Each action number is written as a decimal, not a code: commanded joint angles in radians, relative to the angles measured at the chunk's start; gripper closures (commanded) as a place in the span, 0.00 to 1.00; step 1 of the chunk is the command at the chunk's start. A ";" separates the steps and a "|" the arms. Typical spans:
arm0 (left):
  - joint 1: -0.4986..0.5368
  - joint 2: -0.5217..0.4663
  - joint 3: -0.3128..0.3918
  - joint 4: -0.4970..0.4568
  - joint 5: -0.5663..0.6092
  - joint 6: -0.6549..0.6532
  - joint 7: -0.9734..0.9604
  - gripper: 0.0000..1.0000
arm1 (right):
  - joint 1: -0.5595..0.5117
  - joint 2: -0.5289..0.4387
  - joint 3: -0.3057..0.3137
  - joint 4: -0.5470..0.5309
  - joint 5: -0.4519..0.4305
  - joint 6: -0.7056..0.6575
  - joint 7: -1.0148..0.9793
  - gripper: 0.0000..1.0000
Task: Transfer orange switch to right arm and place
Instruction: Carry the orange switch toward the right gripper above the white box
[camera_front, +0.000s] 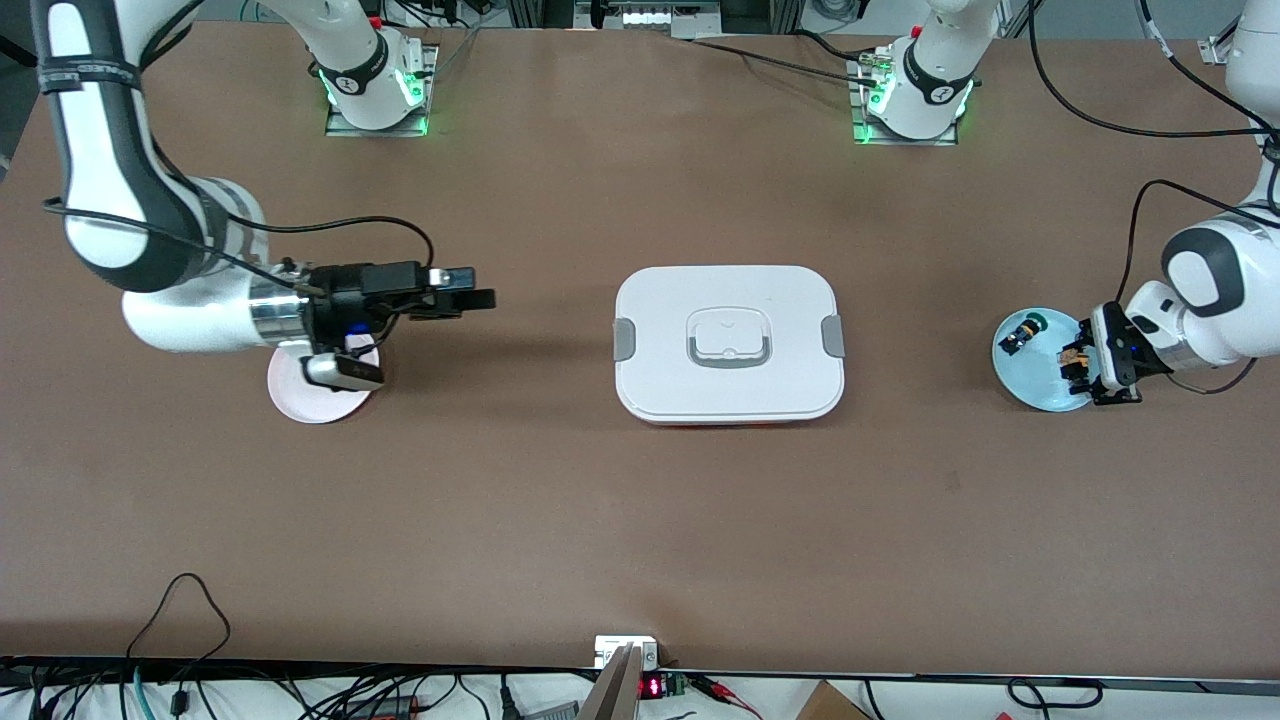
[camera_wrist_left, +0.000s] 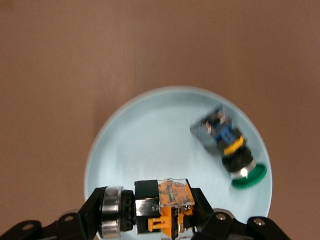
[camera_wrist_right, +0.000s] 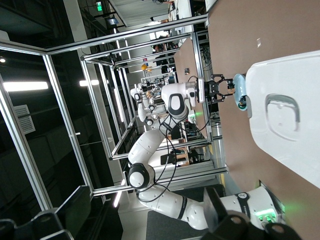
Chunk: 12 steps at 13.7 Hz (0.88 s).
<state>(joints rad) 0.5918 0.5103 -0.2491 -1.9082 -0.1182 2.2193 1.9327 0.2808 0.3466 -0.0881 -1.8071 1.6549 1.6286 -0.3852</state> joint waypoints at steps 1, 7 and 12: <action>-0.021 0.016 -0.039 0.151 -0.124 -0.230 -0.033 1.00 | 0.056 0.014 -0.005 0.014 0.049 0.052 -0.018 0.00; -0.183 0.036 -0.053 0.276 -0.467 -0.453 -0.164 1.00 | 0.254 0.101 -0.004 0.119 0.235 0.264 -0.018 0.00; -0.306 0.022 -0.055 0.305 -0.786 -0.543 -0.233 1.00 | 0.291 0.157 -0.005 0.180 0.293 0.310 -0.020 0.00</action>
<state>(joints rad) 0.3146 0.5230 -0.3119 -1.6297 -0.8189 1.7204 1.7192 0.5718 0.4807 -0.0858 -1.6618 1.9275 1.9331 -0.3957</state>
